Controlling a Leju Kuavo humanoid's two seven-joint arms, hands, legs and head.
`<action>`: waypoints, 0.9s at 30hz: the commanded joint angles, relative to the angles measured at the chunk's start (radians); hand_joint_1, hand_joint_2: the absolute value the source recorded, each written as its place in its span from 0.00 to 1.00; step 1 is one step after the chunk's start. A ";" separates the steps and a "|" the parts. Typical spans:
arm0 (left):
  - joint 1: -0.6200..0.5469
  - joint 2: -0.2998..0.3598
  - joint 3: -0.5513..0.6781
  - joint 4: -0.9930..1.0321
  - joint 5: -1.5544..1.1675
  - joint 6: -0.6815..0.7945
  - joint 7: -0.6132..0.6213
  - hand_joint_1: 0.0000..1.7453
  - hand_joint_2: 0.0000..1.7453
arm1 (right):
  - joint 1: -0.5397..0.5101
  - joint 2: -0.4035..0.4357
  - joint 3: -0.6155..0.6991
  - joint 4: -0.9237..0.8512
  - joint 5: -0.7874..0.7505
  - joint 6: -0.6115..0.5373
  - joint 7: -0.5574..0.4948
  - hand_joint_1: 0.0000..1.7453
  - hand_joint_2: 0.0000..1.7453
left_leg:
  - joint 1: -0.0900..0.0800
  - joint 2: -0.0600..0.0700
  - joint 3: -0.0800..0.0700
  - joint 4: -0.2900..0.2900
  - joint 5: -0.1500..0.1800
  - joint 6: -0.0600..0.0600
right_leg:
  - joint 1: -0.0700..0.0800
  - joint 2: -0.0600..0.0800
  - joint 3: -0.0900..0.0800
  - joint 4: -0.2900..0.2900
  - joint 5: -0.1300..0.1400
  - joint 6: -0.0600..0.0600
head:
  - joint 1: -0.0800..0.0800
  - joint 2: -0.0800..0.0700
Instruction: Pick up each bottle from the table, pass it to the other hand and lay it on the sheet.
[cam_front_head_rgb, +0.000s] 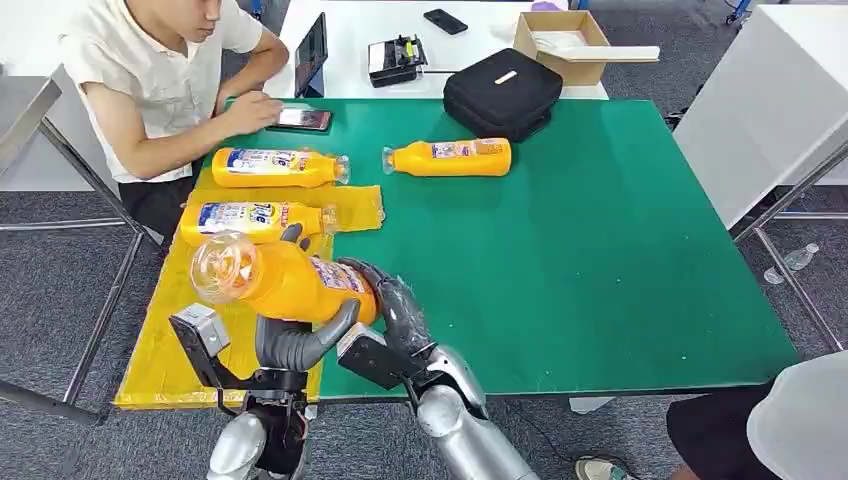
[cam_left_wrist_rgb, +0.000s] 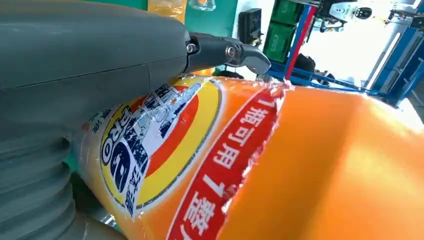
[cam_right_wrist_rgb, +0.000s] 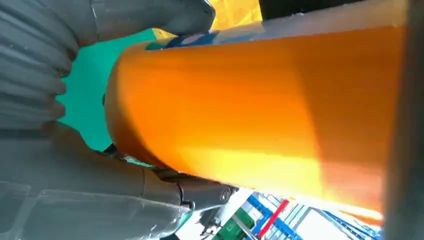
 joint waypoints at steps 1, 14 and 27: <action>-0.054 -0.059 -0.006 0.029 0.009 -0.016 -0.017 1.00 1.00 | -0.041 -0.014 0.034 0.121 -0.018 0.006 -0.012 1.00 1.00 | 0.001 0.000 0.001 0.000 0.000 0.000 | 0.001 -0.001 0.001 0.000 0.000 -0.002 | 0.000 0.000; -0.059 -0.059 0.015 0.027 -0.048 -0.001 -0.059 1.00 1.00 | -0.067 -0.003 0.013 0.290 -0.119 0.077 -0.006 0.00 1.00 | 0.001 0.000 0.004 0.000 -0.001 0.000 | 0.002 -0.002 0.005 -0.001 -0.001 -0.004 | 0.000 0.000; -0.090 -0.004 0.026 0.011 -0.485 0.178 -0.038 1.00 1.00 | -0.043 -0.018 -0.006 0.300 -0.119 0.013 0.003 0.00 1.00 | 0.001 -0.001 0.003 0.000 -0.001 0.000 | 0.002 -0.004 0.004 -0.001 -0.002 -0.005 | 0.000 0.000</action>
